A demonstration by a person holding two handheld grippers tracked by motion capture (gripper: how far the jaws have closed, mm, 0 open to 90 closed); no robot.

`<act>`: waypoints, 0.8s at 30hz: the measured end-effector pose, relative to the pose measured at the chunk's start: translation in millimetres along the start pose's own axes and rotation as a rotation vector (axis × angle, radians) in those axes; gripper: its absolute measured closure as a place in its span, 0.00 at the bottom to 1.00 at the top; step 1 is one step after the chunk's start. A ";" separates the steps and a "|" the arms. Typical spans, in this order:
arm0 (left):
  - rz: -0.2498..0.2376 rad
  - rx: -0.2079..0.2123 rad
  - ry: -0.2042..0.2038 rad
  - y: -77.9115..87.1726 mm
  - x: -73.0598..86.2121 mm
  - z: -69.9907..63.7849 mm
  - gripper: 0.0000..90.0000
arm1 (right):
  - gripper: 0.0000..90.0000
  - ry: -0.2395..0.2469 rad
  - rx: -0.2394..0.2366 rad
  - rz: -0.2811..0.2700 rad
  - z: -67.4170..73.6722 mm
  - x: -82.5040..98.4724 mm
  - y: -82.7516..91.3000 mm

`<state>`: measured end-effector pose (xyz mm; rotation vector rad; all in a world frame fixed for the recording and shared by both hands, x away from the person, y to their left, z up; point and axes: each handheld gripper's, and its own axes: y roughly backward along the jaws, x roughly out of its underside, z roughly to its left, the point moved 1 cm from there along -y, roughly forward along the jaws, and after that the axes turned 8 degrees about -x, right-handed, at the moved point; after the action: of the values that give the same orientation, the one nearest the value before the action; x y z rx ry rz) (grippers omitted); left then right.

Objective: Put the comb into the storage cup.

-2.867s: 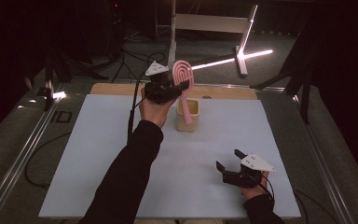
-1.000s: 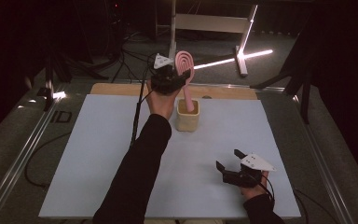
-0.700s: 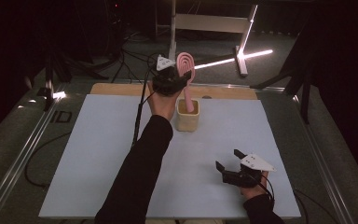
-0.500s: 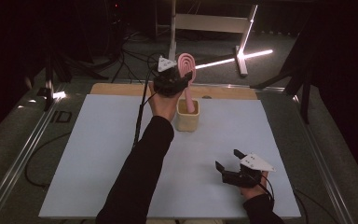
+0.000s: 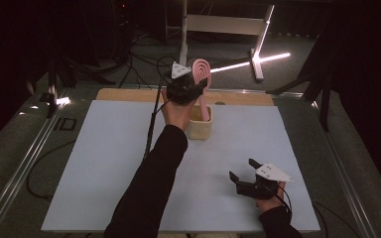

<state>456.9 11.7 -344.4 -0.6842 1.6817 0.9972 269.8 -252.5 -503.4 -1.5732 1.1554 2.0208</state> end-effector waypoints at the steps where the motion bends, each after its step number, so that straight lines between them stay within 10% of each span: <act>1: 0.000 0.001 0.002 -0.1 0.1 0.0 0.72 | 0.15 0.000 0.000 0.000 0.0 0.0 0.0; 24: 0.015 -0.014 0.001 -6.5 9.4 -0.2 0.72 | 0.15 0.003 -0.002 0.003 0.2 0.5 -0.8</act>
<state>459.1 8.5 -355.1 -0.6816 1.6844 1.0202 270.0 -252.0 -504.1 -1.5769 1.1582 2.0230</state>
